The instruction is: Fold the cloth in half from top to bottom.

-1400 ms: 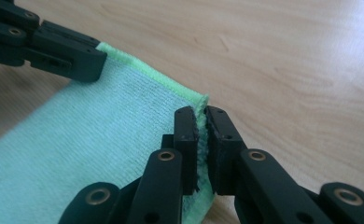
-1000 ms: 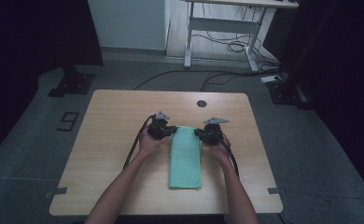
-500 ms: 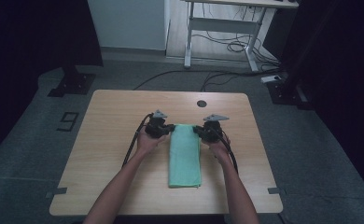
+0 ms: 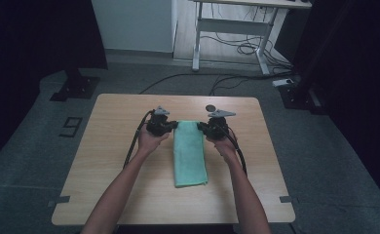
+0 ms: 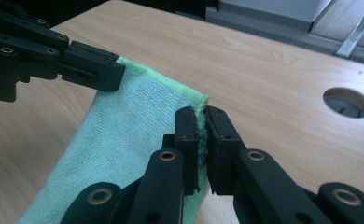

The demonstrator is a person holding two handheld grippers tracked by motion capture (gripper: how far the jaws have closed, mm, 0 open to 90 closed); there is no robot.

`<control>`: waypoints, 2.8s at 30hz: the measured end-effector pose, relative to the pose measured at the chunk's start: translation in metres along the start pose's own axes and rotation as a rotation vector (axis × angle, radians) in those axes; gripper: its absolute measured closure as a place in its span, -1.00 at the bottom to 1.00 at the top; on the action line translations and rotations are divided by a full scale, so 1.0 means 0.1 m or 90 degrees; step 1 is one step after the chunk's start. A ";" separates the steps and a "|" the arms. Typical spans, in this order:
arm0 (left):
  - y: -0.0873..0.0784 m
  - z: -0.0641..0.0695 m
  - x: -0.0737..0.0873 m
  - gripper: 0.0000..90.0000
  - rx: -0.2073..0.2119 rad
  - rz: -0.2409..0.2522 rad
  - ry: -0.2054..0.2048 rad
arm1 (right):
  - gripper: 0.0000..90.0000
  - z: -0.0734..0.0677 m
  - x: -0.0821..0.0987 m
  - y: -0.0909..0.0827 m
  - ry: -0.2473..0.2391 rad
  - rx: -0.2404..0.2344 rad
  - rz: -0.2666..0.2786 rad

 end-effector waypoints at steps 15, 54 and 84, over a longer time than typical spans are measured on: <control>-0.03 0.12 -0.21 0.94 0.011 0.031 0.040 | 0.85 0.09 -0.15 -0.18 -0.013 0.021 0.038; -0.04 0.31 0.07 0.94 0.015 0.041 0.107 | 0.85 0.01 0.19 -0.26 -0.019 0.000 0.067; -0.27 0.60 0.34 0.93 0.037 0.045 0.123 | 0.84 -0.23 0.51 -0.52 -0.041 -0.056 0.049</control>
Point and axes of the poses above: each handheld gripper's, and its own axes: y roughly forward along the jaws, x roughly out of its underside, z roughly to its right, the point moved 7 cm from there along y, roughly forward along the jaws
